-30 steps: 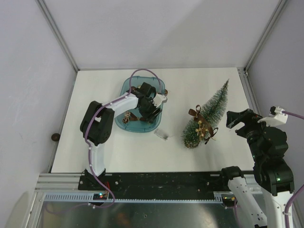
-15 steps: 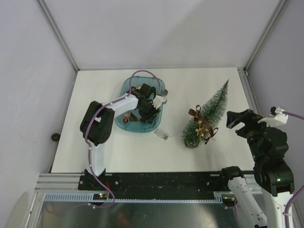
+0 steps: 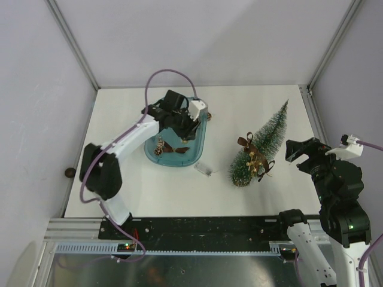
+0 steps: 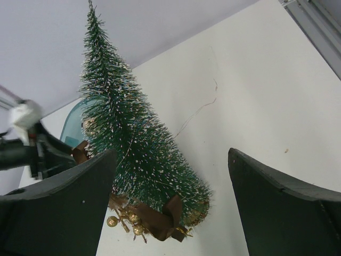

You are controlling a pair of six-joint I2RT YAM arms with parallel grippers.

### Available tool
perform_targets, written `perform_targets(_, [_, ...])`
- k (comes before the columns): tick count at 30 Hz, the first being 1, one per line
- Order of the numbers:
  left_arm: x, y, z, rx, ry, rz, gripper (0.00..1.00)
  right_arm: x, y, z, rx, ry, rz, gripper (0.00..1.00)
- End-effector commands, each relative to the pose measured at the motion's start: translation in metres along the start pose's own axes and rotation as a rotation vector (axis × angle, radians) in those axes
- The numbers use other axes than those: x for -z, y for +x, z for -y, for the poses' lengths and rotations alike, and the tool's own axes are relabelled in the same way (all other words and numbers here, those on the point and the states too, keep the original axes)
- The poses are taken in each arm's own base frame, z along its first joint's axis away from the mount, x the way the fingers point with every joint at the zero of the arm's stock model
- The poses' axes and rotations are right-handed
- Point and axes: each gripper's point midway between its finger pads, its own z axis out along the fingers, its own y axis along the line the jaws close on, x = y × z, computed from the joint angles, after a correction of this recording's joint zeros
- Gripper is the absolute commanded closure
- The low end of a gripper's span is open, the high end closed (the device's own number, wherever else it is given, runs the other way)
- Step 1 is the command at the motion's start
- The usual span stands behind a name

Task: Decorate the small christmas tree

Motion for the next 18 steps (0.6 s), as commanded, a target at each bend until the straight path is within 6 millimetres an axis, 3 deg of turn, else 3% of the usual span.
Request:
perform_targets(1, [0.089, -0.071, 0.031, -0.048, 0.035, 0.271, 0.54, 0.001, -0.011, -0.004, 0.006, -0.017, 0.045, 0.1])
perform_targets(4, [0.127, -0.088, 0.058, -0.108, 0.089, 0.37, 0.57, 0.0, -0.011, -0.003, 0.005, -0.013, 0.048, 0.1])
perform_targets(8, [0.161, -0.106, 0.1, -0.234, 0.156, 0.454, 0.59, -0.001, -0.01, -0.003, -0.004, -0.018, 0.059, 0.1])
perform_targets(18, [0.18, -0.125, 0.189, -0.395, 0.364, 0.505, 0.67, 0.002, -0.011, -0.005, -0.009, -0.034, 0.07, 0.1])
